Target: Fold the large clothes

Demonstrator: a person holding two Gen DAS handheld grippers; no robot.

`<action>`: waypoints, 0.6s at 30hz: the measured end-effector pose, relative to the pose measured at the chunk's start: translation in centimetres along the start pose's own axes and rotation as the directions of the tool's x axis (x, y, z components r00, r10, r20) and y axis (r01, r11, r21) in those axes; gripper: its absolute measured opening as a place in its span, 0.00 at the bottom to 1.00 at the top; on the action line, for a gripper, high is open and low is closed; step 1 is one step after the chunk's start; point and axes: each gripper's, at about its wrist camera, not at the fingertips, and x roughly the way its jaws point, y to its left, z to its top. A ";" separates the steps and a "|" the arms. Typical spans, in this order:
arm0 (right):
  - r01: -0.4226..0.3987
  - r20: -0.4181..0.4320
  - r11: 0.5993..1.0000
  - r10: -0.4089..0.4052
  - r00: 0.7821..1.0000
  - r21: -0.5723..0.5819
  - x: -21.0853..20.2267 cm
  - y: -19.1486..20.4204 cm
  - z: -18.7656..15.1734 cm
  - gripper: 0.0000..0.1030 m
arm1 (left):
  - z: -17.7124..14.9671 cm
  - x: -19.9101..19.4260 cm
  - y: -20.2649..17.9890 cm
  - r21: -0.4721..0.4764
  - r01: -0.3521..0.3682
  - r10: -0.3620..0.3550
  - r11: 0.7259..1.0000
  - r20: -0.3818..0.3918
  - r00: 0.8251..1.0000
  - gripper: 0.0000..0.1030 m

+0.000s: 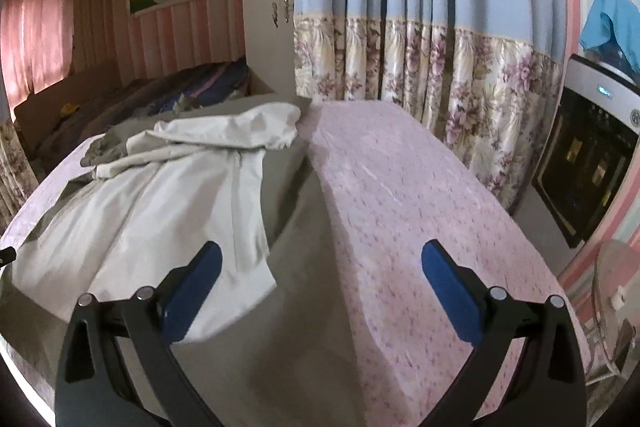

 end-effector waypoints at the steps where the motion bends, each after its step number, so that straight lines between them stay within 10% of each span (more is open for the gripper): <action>1: -0.004 -0.003 1.000 0.004 1.000 0.005 -0.1 -0.2 -0.3 0.88 | -0.3 -0.1 0.0 -0.002 0.004 -0.004 1.000 -0.003 1.000 0.97; 18: -0.109 -0.157 0.991 0.121 0.980 0.084 0.4 -1.6 -7.3 0.71 | -5.7 1.1 -0.5 -0.080 0.151 -0.160 0.985 -0.121 0.980 0.87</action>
